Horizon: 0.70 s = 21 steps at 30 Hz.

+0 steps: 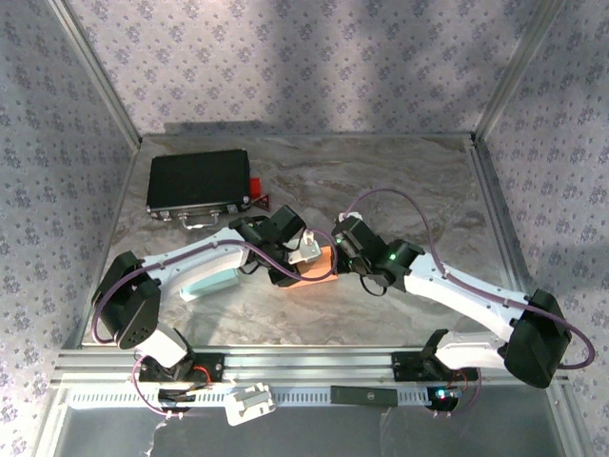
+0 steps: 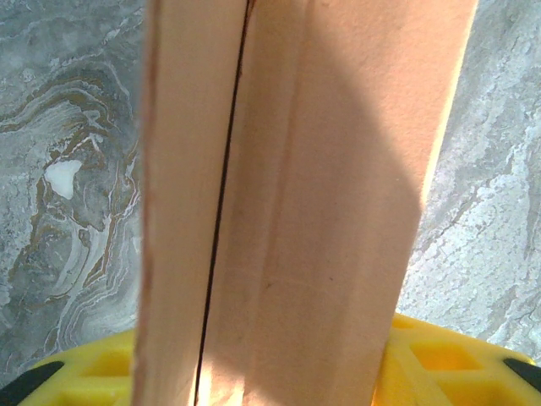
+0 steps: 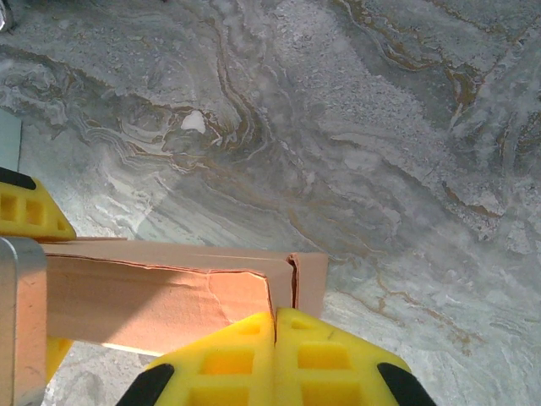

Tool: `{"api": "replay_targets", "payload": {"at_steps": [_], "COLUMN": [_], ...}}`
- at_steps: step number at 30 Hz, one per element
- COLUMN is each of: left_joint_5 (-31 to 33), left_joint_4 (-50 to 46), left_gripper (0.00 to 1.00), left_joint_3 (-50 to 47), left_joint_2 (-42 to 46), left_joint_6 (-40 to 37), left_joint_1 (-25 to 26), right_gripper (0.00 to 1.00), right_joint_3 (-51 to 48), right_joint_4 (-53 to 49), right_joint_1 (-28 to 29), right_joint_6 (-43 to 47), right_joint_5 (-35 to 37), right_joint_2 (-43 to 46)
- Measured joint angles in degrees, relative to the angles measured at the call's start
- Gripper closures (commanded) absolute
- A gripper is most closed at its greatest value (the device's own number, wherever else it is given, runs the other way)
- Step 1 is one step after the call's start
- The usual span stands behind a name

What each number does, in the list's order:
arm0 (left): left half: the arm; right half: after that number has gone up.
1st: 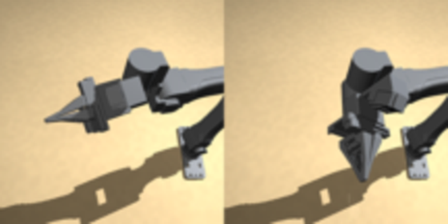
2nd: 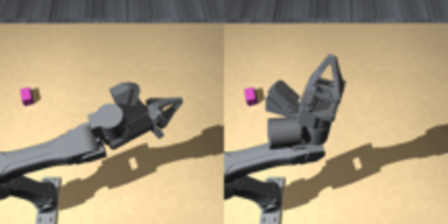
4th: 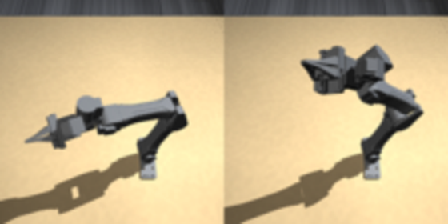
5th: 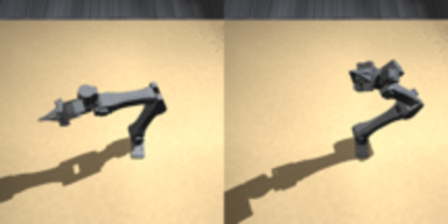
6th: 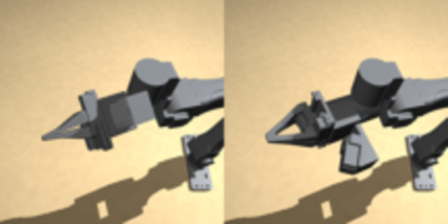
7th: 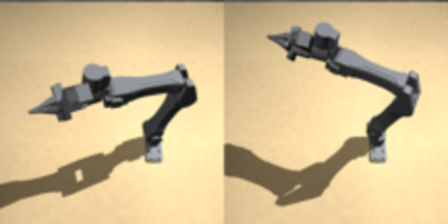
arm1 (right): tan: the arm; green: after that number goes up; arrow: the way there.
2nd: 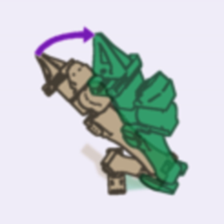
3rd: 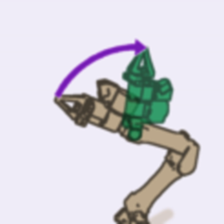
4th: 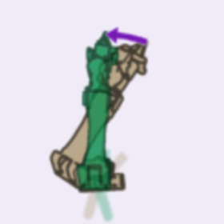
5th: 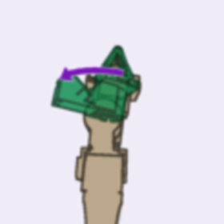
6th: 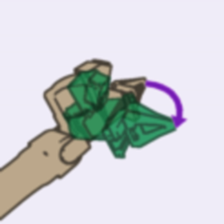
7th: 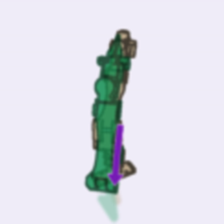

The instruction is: Fold the paper box

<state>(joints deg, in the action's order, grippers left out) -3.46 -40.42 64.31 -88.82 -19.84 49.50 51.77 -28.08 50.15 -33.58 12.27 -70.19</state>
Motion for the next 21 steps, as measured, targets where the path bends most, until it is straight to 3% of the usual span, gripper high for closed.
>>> {"api": "replay_targets", "payload": {"at_steps": [16,21], "left_joint_5": [0.0,0.1], "left_joint_4": [0.0,0.0], "left_gripper": [0.50,0.43], "left_joint_3": [0.0,-0.5], "left_joint_2": [1.1,2.2], "left_joint_6": [0.1,0.5], "left_joint_1": [0.0,0.0], "right_gripper": [0.98,0.98], "right_joint_3": [-3.5,-4.3], "right_joint_4": [3.3,3.9], "right_joint_1": [2.5,3.5], "right_joint_6": [-1.0,-1.2], "right_joint_5": [4.3,5.5], "right_joint_2": [-0.4,0.2]}}
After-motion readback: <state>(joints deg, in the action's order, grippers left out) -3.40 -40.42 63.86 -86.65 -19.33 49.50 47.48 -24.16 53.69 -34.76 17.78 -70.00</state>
